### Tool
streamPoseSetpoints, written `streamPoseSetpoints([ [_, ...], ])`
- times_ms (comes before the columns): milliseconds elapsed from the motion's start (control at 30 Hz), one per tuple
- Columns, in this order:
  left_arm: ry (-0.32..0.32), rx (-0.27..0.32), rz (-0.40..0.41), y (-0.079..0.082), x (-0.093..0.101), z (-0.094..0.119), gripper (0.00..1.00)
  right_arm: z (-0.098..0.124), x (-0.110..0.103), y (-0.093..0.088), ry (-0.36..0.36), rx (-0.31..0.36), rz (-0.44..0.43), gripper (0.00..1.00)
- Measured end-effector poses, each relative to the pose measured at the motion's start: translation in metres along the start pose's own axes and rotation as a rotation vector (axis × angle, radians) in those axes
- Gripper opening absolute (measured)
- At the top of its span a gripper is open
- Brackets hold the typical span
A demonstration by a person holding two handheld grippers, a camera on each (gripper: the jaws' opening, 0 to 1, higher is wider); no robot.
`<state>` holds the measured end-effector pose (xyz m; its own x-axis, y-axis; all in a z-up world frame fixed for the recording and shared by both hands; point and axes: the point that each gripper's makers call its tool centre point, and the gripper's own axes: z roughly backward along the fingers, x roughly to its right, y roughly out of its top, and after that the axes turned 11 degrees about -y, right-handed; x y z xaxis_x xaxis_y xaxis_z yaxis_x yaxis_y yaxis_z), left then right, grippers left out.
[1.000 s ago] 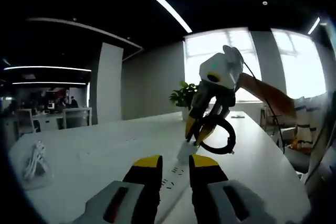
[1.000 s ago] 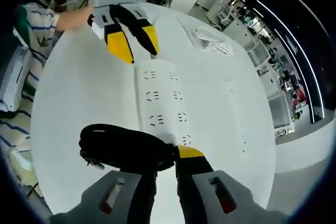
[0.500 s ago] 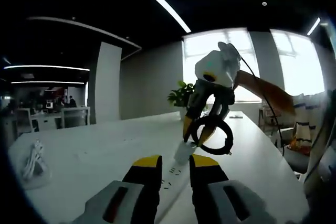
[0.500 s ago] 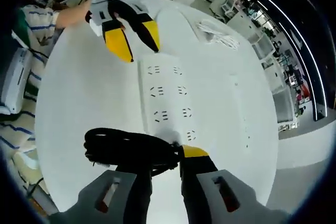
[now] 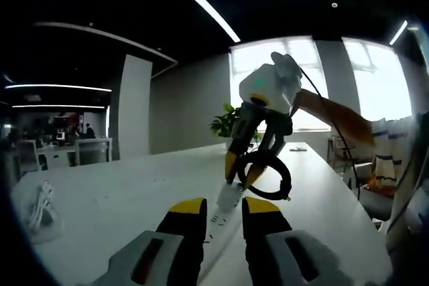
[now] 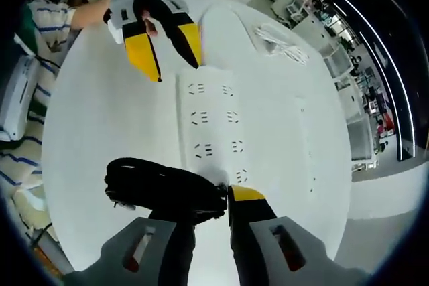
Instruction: Straighten the power strip on the desk, plug the charger into it
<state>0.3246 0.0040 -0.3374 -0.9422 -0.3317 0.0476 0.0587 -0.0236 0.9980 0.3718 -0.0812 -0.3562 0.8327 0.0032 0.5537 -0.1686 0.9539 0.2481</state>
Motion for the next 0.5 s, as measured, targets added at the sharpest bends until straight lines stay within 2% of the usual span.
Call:
streamPoseSetpoints([
  [333,-0.003,-0.006,0.0,-0.0018,0.0008,-0.0009,0.21,0.0001,0.0015,-0.0006,0.02,0.001,-0.025,0.18],
  [500,-0.003,-0.009,0.001,-0.0024,0.0003,-0.0011,0.21,-0.0008,0.0022,0.0002,0.013,-0.015,0.003,0.18],
])
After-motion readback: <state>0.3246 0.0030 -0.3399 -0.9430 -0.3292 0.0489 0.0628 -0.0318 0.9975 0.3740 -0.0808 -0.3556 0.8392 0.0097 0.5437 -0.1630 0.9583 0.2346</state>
